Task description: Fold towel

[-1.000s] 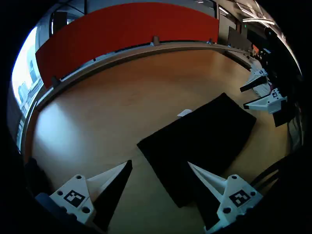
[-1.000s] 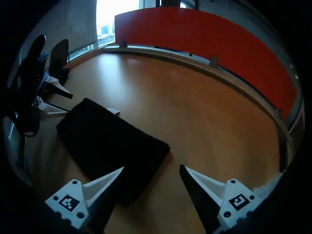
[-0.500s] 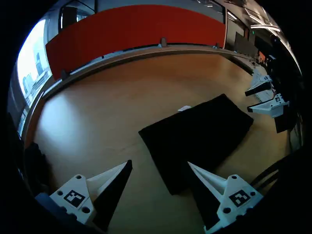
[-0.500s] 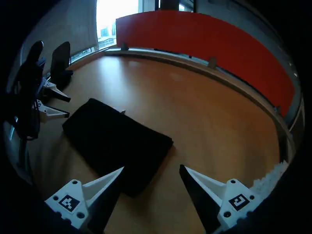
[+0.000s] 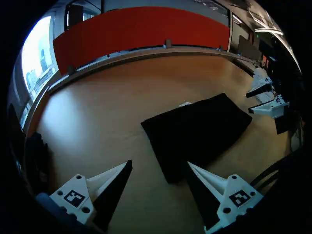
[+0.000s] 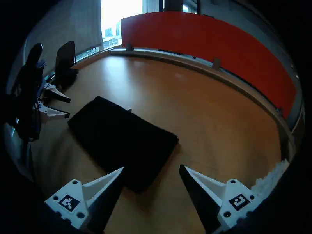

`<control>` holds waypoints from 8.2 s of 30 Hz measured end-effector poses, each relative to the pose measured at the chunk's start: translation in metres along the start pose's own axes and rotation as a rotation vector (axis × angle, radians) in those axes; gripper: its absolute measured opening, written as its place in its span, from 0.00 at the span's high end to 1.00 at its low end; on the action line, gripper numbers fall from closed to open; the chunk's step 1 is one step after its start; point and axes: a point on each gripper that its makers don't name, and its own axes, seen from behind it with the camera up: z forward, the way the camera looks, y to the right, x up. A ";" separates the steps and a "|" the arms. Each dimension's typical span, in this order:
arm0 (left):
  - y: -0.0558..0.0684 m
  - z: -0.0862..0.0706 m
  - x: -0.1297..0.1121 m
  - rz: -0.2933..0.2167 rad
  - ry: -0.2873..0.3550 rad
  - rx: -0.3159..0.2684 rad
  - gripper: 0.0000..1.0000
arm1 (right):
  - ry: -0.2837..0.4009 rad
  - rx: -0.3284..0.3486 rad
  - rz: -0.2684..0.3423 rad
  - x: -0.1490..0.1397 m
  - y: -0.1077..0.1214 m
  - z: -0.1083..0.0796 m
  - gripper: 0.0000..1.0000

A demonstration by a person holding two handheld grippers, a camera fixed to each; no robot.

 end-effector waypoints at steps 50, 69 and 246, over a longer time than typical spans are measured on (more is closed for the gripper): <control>-0.022 -0.075 -0.061 -0.182 0.152 0.184 0.06 | -0.131 0.160 -0.215 -0.034 -0.029 0.003 0.28; -0.015 -0.088 -0.077 -0.160 0.146 0.183 0.06 | -0.154 0.164 -0.207 -0.045 -0.023 -0.001 0.70; -0.015 -0.125 -0.104 -0.261 0.169 0.225 0.06 | -0.135 0.325 -0.423 0.013 -0.155 0.047 0.26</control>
